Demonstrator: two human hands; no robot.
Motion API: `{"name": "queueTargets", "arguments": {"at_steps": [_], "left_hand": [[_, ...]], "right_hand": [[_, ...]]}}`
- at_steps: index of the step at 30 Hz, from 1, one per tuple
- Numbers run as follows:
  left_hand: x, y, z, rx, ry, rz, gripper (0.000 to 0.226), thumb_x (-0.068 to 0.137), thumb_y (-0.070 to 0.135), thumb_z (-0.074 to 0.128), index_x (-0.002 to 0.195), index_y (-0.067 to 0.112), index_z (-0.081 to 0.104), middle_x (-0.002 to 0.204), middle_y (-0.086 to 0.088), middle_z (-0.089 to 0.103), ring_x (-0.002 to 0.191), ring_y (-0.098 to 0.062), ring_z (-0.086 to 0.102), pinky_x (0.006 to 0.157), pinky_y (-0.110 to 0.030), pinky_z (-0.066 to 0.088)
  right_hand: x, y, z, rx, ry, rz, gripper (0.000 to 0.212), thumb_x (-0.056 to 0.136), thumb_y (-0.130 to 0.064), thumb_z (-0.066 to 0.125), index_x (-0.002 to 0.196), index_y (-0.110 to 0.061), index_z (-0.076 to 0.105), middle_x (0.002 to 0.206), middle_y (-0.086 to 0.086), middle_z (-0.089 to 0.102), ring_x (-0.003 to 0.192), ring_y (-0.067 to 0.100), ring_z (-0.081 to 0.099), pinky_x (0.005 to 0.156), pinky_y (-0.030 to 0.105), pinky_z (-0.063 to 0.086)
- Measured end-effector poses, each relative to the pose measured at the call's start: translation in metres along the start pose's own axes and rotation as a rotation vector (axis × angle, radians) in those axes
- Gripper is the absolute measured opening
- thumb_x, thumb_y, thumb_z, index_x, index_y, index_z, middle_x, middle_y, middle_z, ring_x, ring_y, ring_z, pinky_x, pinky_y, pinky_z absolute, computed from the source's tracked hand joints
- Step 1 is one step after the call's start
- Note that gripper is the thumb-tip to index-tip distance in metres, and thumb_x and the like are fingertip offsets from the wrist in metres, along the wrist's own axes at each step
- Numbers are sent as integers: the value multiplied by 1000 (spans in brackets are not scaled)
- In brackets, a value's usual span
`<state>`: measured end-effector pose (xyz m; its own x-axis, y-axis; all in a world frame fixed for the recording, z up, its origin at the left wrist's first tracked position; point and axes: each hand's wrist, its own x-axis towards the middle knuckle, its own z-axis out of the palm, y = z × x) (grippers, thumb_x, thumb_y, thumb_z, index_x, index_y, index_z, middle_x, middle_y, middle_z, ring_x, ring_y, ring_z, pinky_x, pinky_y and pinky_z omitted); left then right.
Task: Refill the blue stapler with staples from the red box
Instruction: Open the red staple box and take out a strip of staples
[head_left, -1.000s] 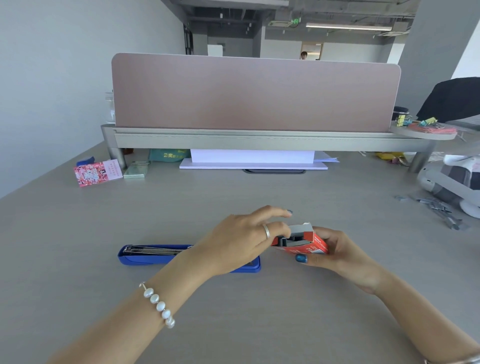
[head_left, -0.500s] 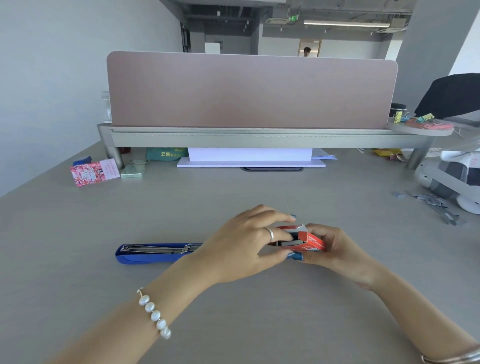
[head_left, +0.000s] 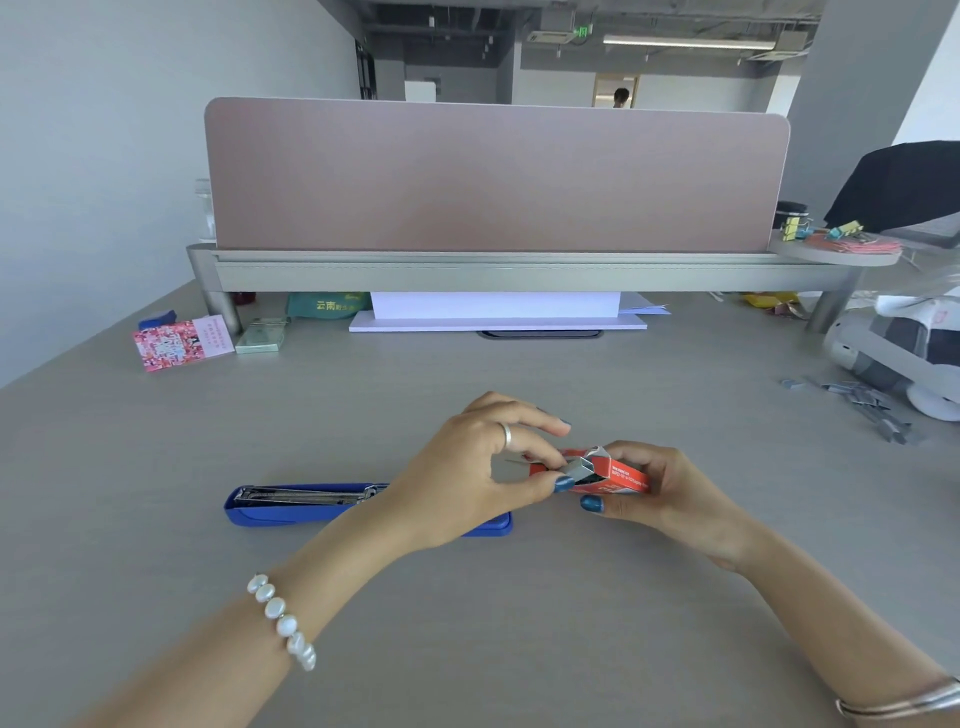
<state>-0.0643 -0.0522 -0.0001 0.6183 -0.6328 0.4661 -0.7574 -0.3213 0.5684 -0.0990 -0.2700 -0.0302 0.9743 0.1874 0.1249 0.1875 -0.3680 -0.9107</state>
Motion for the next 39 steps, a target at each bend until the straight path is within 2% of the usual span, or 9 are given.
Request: {"name": "queueTargets", "arguments": {"at_steps": [9, 14, 19, 22, 25, 28, 31, 34, 39], "left_hand": [[-1, -5, -10, -180, 98, -166, 11, 80, 22, 67, 85, 32, 69, 93, 18, 69, 93, -2, 61, 89, -24, 46], [-2, -9, -10, -136, 153, -211, 7, 83, 15, 63, 85, 20, 67, 80, 10, 73, 81, 2, 63, 80, -9, 43], [-4, -18, -6, -104, 179, -285, 4, 82, 20, 65, 80, 23, 67, 78, 8, 73, 72, -1, 63, 74, -15, 47], [-5, -22, -6, -96, 186, -308, 5, 81, 20, 66, 81, 25, 69, 80, 10, 72, 75, -2, 64, 74, -12, 47], [-8, -22, -8, 15, 140, -264, 8, 82, 21, 66, 84, 27, 70, 81, 15, 70, 83, 4, 61, 76, -5, 42], [-12, -21, -8, 168, 85, -183, 10, 82, 23, 65, 90, 27, 70, 82, 21, 65, 83, 15, 54, 74, -1, 37], [-16, -19, -7, 251, 92, -93, 9, 82, 24, 65, 90, 24, 70, 84, 12, 70, 83, 4, 57, 73, -12, 43], [-19, -17, -6, 273, 100, -29, 11, 81, 29, 65, 89, 23, 69, 84, 10, 70, 77, -6, 60, 70, -23, 48], [-21, -12, -2, 264, 77, -18, 23, 78, 37, 59, 96, 27, 67, 86, 9, 71, 72, -9, 61, 65, -29, 52]], "right_hand": [[1, 0, 0, 6, 50, -8, 26, 70, -7, 75, 91, -21, 70, 84, -10, 71, 77, 5, 64, 67, 10, 47], [5, 9, -1, -97, 166, -48, 36, 67, 1, 77, 95, -19, 69, 107, -9, 70, 95, 3, 65, 76, 8, 47], [6, 16, 2, -418, 182, -184, 41, 62, -6, 81, 96, -24, 67, 107, -8, 65, 104, -4, 55, 84, 2, 38], [5, 17, 2, -462, 134, -128, 46, 63, -4, 75, 100, -30, 64, 113, -10, 61, 106, -6, 51, 83, -1, 35], [1, 13, -1, -491, 34, -61, 50, 61, -15, 67, 106, -36, 60, 119, -17, 55, 113, -3, 46, 94, 8, 34], [-3, 4, -1, -501, -7, -57, 54, 62, -35, 78, 110, -43, 56, 123, -32, 42, 125, -5, 25, 102, 18, 24], [-3, -12, 8, -394, 115, -102, 50, 59, -55, 67, 107, -42, 61, 118, -32, 49, 119, -13, 31, 90, 5, 31], [-1, -20, 23, -190, 178, -103, 41, 60, -49, 65, 98, -34, 68, 106, -16, 65, 95, 0, 59, 77, 5, 44], [0, -19, 38, -128, 176, -115, 24, 67, -28, 75, 89, -33, 70, 94, -5, 72, 75, 9, 65, 68, 10, 48]]}}
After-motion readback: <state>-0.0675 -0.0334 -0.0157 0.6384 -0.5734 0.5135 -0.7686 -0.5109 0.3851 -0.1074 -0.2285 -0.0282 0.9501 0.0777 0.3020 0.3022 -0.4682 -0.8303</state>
